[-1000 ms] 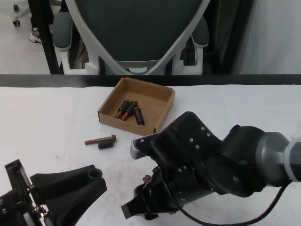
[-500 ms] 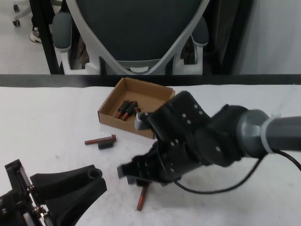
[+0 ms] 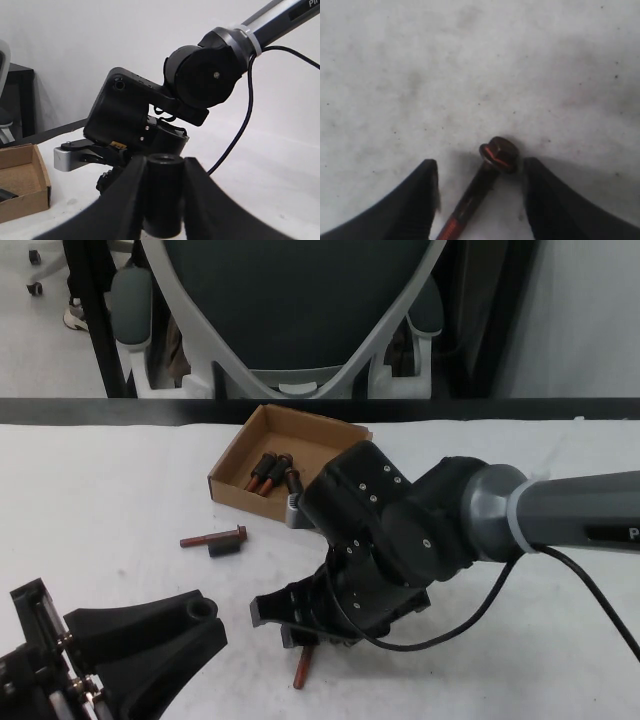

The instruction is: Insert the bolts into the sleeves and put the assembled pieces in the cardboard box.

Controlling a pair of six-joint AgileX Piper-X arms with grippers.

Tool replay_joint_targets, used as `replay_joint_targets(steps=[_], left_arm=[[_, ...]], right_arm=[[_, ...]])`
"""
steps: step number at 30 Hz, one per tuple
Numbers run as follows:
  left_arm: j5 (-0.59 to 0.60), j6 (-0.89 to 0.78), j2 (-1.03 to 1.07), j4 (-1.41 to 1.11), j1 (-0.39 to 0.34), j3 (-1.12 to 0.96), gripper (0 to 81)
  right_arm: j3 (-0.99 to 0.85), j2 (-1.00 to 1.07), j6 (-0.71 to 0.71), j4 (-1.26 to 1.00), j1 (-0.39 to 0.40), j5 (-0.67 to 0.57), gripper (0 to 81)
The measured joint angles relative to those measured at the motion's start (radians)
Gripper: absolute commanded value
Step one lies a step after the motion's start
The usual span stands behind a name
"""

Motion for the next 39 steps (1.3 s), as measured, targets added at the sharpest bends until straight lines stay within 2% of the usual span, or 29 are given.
replay_joint_targets(steps=[3,5,8,11,17,23,28,33,39], left_arm=[[0.000,0.000,0.000,0.000,0.000,0.000,0.8],[0.000,0.000,0.000,0.000,0.000,0.000,0.8],[0.000,0.000,0.000,0.000,0.000,0.000,0.8],[0.000,0.000,0.000,0.000,0.000,0.000,0.8],[0.000,0.000,0.000,0.000,0.000,0.000,0.8],[0.028,0.027,0.000,0.000,0.000,0.000,0.8],[0.030,0.183,0.000,0.043,0.000,0.000,0.8],[0.028,0.268,0.000,0.081,0.000,0.000,0.8],[-0.009,0.366,0.004,0.098,0.000,0.000,0.8]], right_arm=[[-0.004,0.001,0.031,0.001,0.000,0.006,49.1],[-0.004,0.001,0.043,0.001,0.000,0.015,43.3],[-0.004,0.004,0.057,0.014,0.000,0.043,24.6],[-0.004,0.003,0.057,0.022,0.000,0.049,0.4],[-0.004,0.003,-0.056,0.024,-0.001,0.043,0.2],[0.017,-0.010,-0.149,-0.004,0.015,0.100,0.2],[0.102,-0.073,-0.201,-0.120,0.032,0.135,0.2],[0.200,-0.224,-0.229,-0.253,0.044,0.143,0.2],[0.453,-0.493,-0.250,-0.517,0.062,0.145,0.2]])
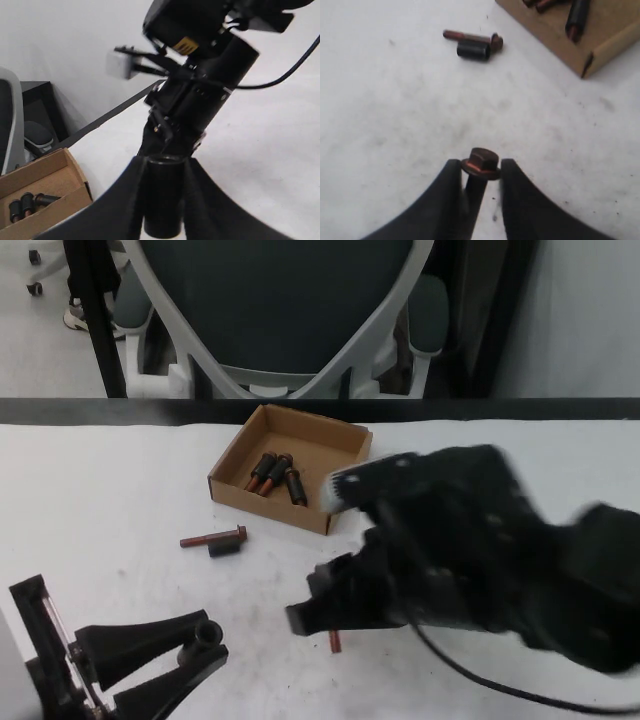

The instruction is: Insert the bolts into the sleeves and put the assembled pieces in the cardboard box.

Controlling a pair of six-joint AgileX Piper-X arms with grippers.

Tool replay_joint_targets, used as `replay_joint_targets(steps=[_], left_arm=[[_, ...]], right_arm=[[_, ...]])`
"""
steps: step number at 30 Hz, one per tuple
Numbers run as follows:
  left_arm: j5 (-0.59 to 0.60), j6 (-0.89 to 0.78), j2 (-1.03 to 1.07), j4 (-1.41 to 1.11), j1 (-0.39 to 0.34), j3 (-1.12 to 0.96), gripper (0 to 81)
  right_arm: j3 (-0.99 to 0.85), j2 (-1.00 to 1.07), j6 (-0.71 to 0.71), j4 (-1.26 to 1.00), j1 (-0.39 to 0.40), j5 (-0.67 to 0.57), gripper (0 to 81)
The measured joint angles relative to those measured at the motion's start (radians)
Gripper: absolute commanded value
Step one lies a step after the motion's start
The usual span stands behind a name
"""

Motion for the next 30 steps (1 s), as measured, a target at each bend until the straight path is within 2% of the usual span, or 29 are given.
replay_joint_targets(steps=[5,8,16,18,22,30], left_arm=[[-0.007,0.023,0.034,-0.005,0.000,0.000,0.8],[-0.013,0.031,0.129,-0.072,-0.012,0.000,0.8],[-0.065,0.018,0.326,-0.269,-0.129,0.000,0.8],[-0.066,-0.002,0.353,-0.304,-0.137,0.000,0.8],[-0.066,-0.032,0.380,-0.333,-0.138,0.000,0.8],[-0.024,-0.097,0.390,-0.353,-0.140,0.000,0.8]], right_arm=[[0.110,-0.142,-0.016,-0.116,0.049,0.000,0.2],[0.171,-0.219,-0.048,-0.196,0.097,0.000,0.2],[0.259,-0.287,-0.121,-0.389,0.166,0.005,0.2],[0.298,-0.293,-0.146,-0.478,0.192,0.012,0.2],[0.391,-0.293,-0.214,-0.686,0.210,0.016,0.2],[0.433,-0.294,-0.239,-0.808,0.210,0.016,0.2]])
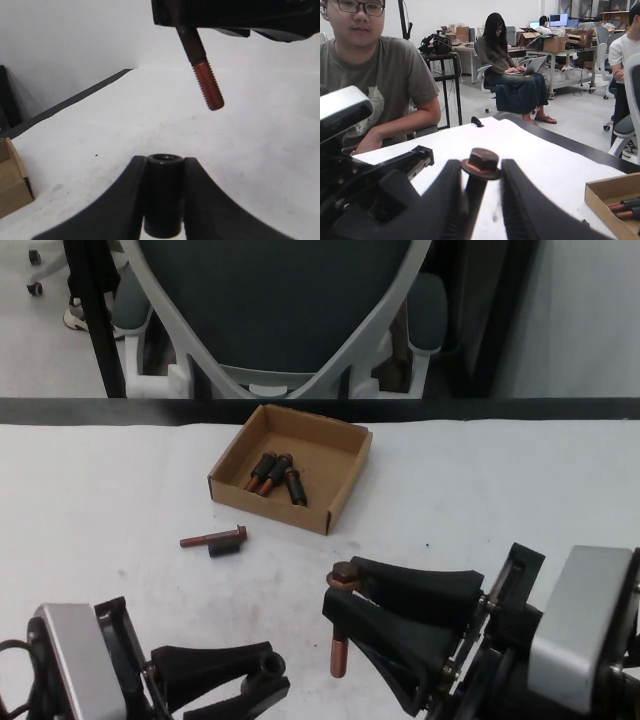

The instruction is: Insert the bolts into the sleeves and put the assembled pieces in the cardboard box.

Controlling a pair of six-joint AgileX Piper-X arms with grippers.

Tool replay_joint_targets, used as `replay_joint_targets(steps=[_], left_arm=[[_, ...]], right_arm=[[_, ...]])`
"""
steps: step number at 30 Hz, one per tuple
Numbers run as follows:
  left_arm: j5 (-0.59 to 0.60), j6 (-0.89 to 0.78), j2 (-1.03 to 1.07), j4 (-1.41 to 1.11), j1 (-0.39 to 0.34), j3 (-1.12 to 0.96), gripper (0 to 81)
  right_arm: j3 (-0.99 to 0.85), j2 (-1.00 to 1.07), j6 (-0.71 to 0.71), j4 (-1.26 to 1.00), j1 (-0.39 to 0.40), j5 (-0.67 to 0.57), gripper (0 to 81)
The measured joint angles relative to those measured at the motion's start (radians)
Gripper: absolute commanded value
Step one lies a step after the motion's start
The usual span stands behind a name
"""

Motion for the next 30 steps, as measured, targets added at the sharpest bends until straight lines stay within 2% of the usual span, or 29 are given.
replay_joint_targets(steps=[11,16,23,30], left_arm=[[0.069,-0.070,0.000,-0.006,0.000,0.000,0.8],[0.116,-0.090,0.000,-0.006,-0.031,0.000,0.8],[0.123,-0.089,0.000,-0.006,-0.048,0.000,0.8],[0.123,-0.089,0.000,-0.020,-0.048,0.000,0.8]], right_arm=[[0.000,0.000,0.000,-0.023,0.000,-0.047,0.2],[0.000,0.000,0.000,-0.023,0.000,-0.088,0.2],[0.000,0.000,0.000,-0.023,0.000,-0.142,0.2],[0.000,0.000,0.000,-0.029,0.033,-0.171,0.2]])
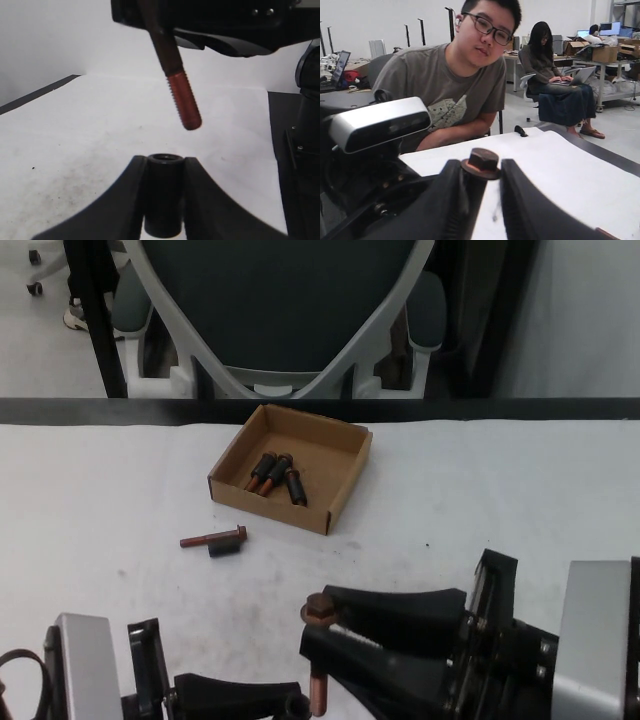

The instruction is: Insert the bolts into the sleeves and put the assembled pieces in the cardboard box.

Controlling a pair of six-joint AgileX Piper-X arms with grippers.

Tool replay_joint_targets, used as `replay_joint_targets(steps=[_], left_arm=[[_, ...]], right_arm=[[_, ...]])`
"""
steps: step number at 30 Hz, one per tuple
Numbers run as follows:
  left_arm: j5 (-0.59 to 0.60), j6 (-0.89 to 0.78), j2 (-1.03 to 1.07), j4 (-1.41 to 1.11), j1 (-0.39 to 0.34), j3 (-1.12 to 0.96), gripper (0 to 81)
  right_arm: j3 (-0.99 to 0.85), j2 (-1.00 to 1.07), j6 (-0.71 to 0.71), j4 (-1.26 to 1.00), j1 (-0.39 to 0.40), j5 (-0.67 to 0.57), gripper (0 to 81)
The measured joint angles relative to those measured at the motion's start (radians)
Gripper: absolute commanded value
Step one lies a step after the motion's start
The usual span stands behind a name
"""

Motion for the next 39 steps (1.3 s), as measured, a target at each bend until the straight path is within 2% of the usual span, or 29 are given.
replay_joint_targets(steps=[28,39], left_arm=[[0.129,-0.101,0.000,-0.041,0.000,0.000,0.8],[0.138,-0.183,0.007,-0.131,0.000,0.006,0.8]], right_arm=[[0.000,0.000,-0.046,0.018,0.009,-0.004,0.2],[-0.003,-0.007,-0.046,0.003,0.011,-0.002,0.2]])
